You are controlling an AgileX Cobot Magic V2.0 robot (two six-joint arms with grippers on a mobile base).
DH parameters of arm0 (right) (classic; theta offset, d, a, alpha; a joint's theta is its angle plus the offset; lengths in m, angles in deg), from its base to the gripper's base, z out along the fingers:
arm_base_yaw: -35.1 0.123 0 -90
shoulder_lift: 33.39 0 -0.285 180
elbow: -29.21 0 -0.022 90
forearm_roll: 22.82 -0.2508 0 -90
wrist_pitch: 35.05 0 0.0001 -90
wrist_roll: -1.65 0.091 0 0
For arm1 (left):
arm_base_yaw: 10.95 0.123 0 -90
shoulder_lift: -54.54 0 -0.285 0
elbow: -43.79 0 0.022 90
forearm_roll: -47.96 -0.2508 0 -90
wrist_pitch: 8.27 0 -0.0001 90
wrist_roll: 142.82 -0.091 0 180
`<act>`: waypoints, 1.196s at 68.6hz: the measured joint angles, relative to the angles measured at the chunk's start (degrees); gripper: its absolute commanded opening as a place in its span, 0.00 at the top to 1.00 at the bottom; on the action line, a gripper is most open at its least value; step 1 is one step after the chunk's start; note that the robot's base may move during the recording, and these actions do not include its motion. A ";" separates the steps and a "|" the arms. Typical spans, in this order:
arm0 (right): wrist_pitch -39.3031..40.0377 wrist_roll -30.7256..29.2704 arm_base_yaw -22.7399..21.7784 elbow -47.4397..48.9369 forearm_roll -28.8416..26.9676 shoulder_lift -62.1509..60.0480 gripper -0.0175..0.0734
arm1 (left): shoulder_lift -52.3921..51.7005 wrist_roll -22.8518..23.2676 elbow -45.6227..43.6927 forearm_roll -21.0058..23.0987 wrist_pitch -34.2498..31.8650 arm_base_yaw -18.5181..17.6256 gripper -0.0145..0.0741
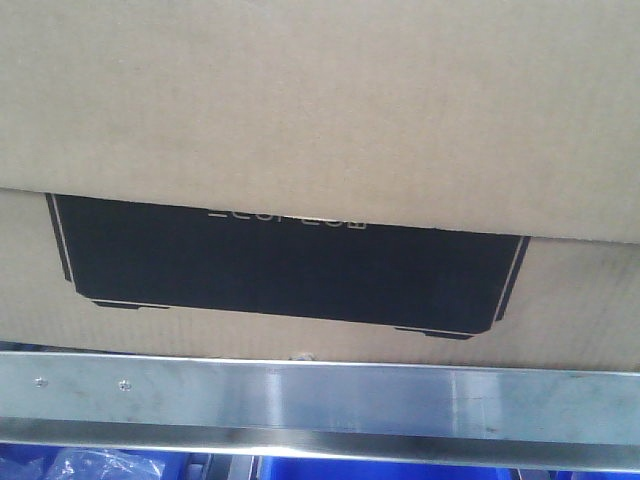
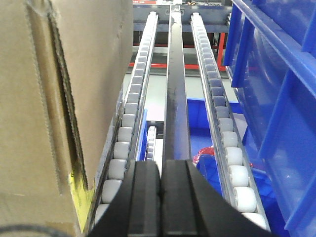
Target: Grab box from left shelf to table start
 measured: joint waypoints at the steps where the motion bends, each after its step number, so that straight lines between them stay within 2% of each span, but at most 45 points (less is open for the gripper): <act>1: 0.00 0.00 0.00 0.00 0.00 0.00 0.74 | 0.69 0.00 -1.16 0.00 0.73 0.00 0.45; 16: 0.00 0.00 0.00 0.00 0.00 0.00 0.74 | 14.69 0.00 -18.27 -0.24 16.41 -0.76 0.47; 30: 0.00 0.00 0.00 0.00 0.00 0.00 0.74 | 29.18 0.00 -32.51 -1.16 27.25 -9.96 0.47; 36: 0.00 0.00 0.00 0.00 0.00 0.00 0.74 | 34.84 0.00 -37.17 -2.02 31.68 -12.02 0.47; 49: 0.00 0.00 0.00 0.00 0.00 0.00 0.74 | 47.38 3.71 -47.41 -3.17 39.60 -11.87 0.47; 64: 0.00 0.00 0.00 0.00 0.00 0.00 0.74 | 58.96 5.71 -56.47 -5.35 48.55 -10.73 0.47; 82: 1.55 0.00 0.00 0.00 -1.34 0.00 0.74 | 66.25 5.84 -58.40 -6.41 50.28 -10.51 0.47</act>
